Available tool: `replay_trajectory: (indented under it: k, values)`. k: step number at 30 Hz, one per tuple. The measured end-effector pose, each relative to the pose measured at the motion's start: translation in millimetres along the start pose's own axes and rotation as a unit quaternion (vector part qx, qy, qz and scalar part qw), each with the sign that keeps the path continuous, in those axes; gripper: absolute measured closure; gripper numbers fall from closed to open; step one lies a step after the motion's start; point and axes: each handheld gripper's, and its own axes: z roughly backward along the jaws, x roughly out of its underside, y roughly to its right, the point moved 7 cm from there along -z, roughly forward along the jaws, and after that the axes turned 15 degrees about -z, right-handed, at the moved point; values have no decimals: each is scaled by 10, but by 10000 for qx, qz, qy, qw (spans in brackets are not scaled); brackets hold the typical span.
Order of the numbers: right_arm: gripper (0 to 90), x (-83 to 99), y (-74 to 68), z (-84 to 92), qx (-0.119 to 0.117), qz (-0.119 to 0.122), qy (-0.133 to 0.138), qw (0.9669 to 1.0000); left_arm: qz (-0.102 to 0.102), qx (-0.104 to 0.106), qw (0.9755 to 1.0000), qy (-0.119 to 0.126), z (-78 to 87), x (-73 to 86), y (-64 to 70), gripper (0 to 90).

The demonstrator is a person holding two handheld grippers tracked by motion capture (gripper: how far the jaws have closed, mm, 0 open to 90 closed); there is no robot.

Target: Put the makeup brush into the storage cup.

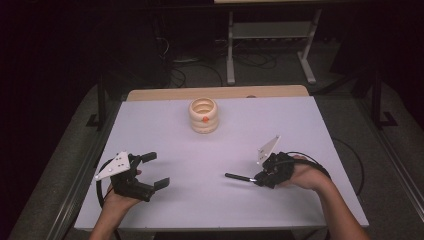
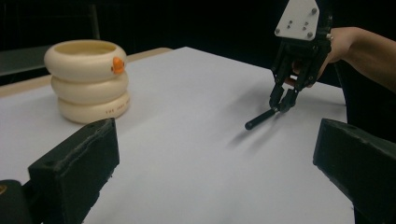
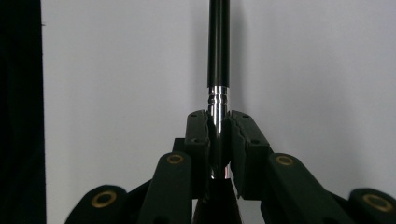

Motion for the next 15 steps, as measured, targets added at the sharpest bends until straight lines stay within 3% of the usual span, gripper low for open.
replay_trajectory:
  k: [3,6,15]
  values:
    - [769,-9,-3,19,3,29,-27,10000,-22,120,9999,60,-41,-66,-8,0]
    - [770,-43,-20,60,-61,72,-44,9999,-128,303,9995,-19,-94,-88,5,0]
    - [770,-119,-48,112,-149,235,-162,9995,-153,806,9964,-201,-273,-107,43,0]
